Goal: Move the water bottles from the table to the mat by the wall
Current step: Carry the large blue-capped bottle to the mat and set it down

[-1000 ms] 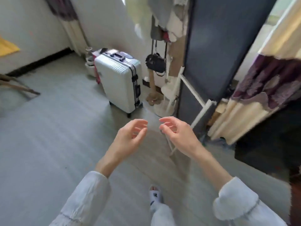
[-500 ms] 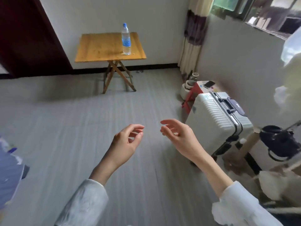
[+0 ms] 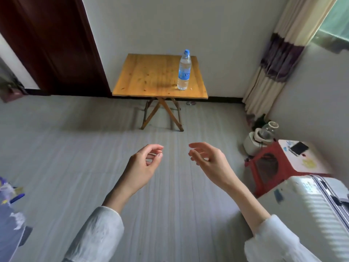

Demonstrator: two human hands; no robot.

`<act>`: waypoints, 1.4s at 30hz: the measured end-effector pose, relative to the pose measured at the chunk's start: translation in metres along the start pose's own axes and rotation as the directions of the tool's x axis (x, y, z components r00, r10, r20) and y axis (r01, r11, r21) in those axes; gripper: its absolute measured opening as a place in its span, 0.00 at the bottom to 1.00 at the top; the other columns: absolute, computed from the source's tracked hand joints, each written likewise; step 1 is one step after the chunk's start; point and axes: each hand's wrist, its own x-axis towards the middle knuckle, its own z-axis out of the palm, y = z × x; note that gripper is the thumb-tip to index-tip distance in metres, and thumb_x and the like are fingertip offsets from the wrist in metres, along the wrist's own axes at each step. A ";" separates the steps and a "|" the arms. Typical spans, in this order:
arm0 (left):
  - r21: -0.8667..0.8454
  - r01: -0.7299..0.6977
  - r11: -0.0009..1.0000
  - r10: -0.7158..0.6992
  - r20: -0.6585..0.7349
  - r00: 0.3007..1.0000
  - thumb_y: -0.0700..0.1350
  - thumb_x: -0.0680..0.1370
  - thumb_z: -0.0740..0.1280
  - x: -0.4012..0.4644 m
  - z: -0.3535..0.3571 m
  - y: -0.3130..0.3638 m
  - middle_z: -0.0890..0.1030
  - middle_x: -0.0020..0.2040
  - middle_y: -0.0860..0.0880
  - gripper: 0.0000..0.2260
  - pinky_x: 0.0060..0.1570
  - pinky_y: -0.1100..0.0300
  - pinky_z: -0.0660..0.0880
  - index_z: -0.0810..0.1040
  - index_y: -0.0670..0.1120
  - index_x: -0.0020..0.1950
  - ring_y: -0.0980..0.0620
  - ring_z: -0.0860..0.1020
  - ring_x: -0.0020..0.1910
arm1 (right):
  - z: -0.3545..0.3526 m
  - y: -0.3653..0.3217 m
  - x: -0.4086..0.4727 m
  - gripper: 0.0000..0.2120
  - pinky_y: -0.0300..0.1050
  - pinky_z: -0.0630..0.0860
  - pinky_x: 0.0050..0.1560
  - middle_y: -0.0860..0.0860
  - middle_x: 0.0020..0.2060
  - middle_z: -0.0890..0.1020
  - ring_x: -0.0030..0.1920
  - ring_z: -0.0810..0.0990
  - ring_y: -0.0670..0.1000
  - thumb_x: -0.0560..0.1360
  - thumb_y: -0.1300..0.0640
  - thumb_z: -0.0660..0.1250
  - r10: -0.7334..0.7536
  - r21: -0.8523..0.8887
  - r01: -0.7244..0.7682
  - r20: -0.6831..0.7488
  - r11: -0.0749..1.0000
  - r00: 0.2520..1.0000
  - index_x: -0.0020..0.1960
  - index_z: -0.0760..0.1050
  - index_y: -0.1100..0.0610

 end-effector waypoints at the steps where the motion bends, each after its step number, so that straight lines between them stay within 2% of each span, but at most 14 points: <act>1: -0.005 -0.003 1.000 0.003 0.008 1.000 0.43 0.76 0.64 0.027 -0.002 -0.002 0.80 0.48 0.57 0.11 0.45 0.74 0.73 0.73 0.62 0.47 0.61 0.78 0.48 | -0.003 0.001 0.025 0.09 0.46 0.78 0.50 0.50 0.46 0.83 0.47 0.81 0.46 0.75 0.52 0.63 0.003 -0.002 -0.003 -0.006 1.000 1.000 0.54 0.76 0.52; 4: -0.001 -0.007 1.000 0.007 0.053 0.999 0.44 0.76 0.63 0.099 0.000 -0.011 0.79 0.48 0.57 0.09 0.46 0.73 0.73 0.74 0.60 0.49 0.62 0.78 0.49 | -0.016 0.010 0.098 0.09 0.43 0.78 0.49 0.49 0.45 0.83 0.46 0.81 0.46 0.75 0.52 0.63 0.019 0.004 -0.019 -0.044 1.000 0.999 0.54 0.76 0.51; 6: 0.019 0.002 1.000 -0.003 0.067 0.998 0.45 0.76 0.63 0.144 0.005 -0.025 0.79 0.49 0.57 0.08 0.45 0.76 0.71 0.75 0.57 0.52 0.64 0.77 0.49 | -0.022 0.021 0.147 0.08 0.40 0.77 0.46 0.48 0.44 0.82 0.46 0.81 0.45 0.75 0.52 0.63 0.023 -0.002 -0.023 -0.047 1.000 0.999 0.53 0.76 0.50; 12: 0.054 0.046 0.997 -0.048 0.034 0.998 0.44 0.76 0.63 0.295 0.020 -0.068 0.79 0.50 0.55 0.08 0.43 0.79 0.69 0.75 0.53 0.54 0.63 0.77 0.49 | -0.040 0.056 0.311 0.09 0.35 0.75 0.43 0.47 0.44 0.81 0.45 0.81 0.46 0.75 0.53 0.64 -0.001 -0.038 0.001 -0.014 0.999 1.000 0.54 0.76 0.53; 17: 0.062 0.041 0.997 -0.042 0.010 0.999 0.44 0.76 0.63 0.440 0.027 -0.065 0.80 0.48 0.56 0.08 0.43 0.78 0.70 0.75 0.54 0.53 0.63 0.77 0.48 | -0.070 0.066 0.452 0.10 0.39 0.75 0.44 0.49 0.45 0.81 0.46 0.81 0.48 0.75 0.54 0.63 -0.008 -0.028 0.007 -0.025 1.000 1.000 0.54 0.76 0.55; 22: 0.028 0.063 0.998 -0.063 0.014 0.998 0.44 0.76 0.64 0.544 0.031 -0.075 0.79 0.48 0.58 0.09 0.43 0.76 0.71 0.75 0.57 0.51 0.65 0.77 0.47 | -0.086 0.071 0.563 0.10 0.40 0.74 0.45 0.51 0.44 0.82 0.43 0.80 0.49 0.75 0.55 0.64 0.017 -0.046 -0.018 -0.021 0.999 1.000 0.55 0.76 0.55; 25: -0.004 0.110 0.994 -0.110 0.046 0.993 0.43 0.76 0.64 0.599 0.033 -0.095 0.79 0.48 0.57 0.09 0.44 0.71 0.71 0.73 0.58 0.50 0.61 0.77 0.48 | -0.086 0.084 0.619 0.10 0.44 0.76 0.46 0.52 0.45 0.81 0.44 0.80 0.50 0.75 0.55 0.64 0.052 -0.059 -0.053 -0.020 0.997 0.998 0.54 0.76 0.55; 28: -0.023 0.123 0.992 -0.120 0.088 0.989 0.41 0.75 0.65 0.661 0.038 -0.114 0.78 0.47 0.56 0.10 0.43 0.71 0.70 0.73 0.56 0.50 0.56 0.77 0.48 | -0.082 0.105 0.673 0.10 0.50 0.78 0.49 0.54 0.47 0.82 0.46 0.80 0.52 0.74 0.55 0.64 0.107 -0.064 -0.110 -0.050 0.992 0.993 0.54 0.76 0.56; 30: -0.034 0.128 0.991 -0.124 0.108 0.986 0.40 0.75 0.66 0.705 0.041 -0.126 0.78 0.49 0.53 0.10 0.45 0.69 0.70 0.74 0.52 0.53 0.52 0.77 0.50 | -0.078 0.123 0.708 0.11 0.50 0.78 0.49 0.54 0.47 0.82 0.46 0.80 0.51 0.74 0.55 0.65 0.147 -0.070 -0.153 -0.091 0.986 0.985 0.55 0.76 0.57; 32: -0.040 0.103 0.994 -0.099 0.104 0.990 0.41 0.74 0.67 0.749 0.046 -0.137 0.76 0.54 0.51 0.13 0.49 0.63 0.70 0.72 0.49 0.58 0.51 0.75 0.54 | -0.073 0.143 0.742 0.12 0.44 0.75 0.47 0.53 0.48 0.82 0.46 0.79 0.49 0.73 0.55 0.66 0.183 -0.083 -0.196 -0.143 0.977 0.973 0.55 0.76 0.57; 35: 0.003 -0.016 1.000 0.015 0.132 0.991 0.44 0.73 0.69 0.817 0.052 -0.144 0.70 0.60 0.53 0.21 0.57 0.65 0.65 0.68 0.49 0.64 0.56 0.69 0.59 | -0.064 0.171 0.783 0.18 0.42 0.73 0.49 0.54 0.54 0.80 0.50 0.78 0.50 0.71 0.53 0.69 0.277 -0.082 -0.297 -0.195 0.951 0.941 0.59 0.73 0.56; 38: 0.088 -0.116 0.989 0.093 0.232 0.968 0.48 0.72 0.69 0.874 0.066 -0.147 0.66 0.63 0.55 0.26 0.63 0.65 0.59 0.64 0.51 0.68 0.60 0.64 0.64 | -0.053 0.193 0.811 0.29 0.46 0.72 0.57 0.54 0.62 0.74 0.59 0.74 0.52 0.68 0.51 0.72 0.371 -0.065 -0.384 -0.148 0.921 0.917 0.66 0.66 0.55; 42: 0.128 -0.105 0.986 0.045 0.403 0.914 0.52 0.71 0.70 0.917 0.097 -0.161 0.65 0.67 0.54 0.29 0.62 0.65 0.59 0.62 0.53 0.69 0.60 0.63 0.66 | -0.040 0.212 0.839 0.40 0.49 0.71 0.63 0.52 0.70 0.66 0.67 0.67 0.51 0.66 0.50 0.74 0.404 -0.009 -0.406 -0.077 0.914 0.912 0.71 0.57 0.53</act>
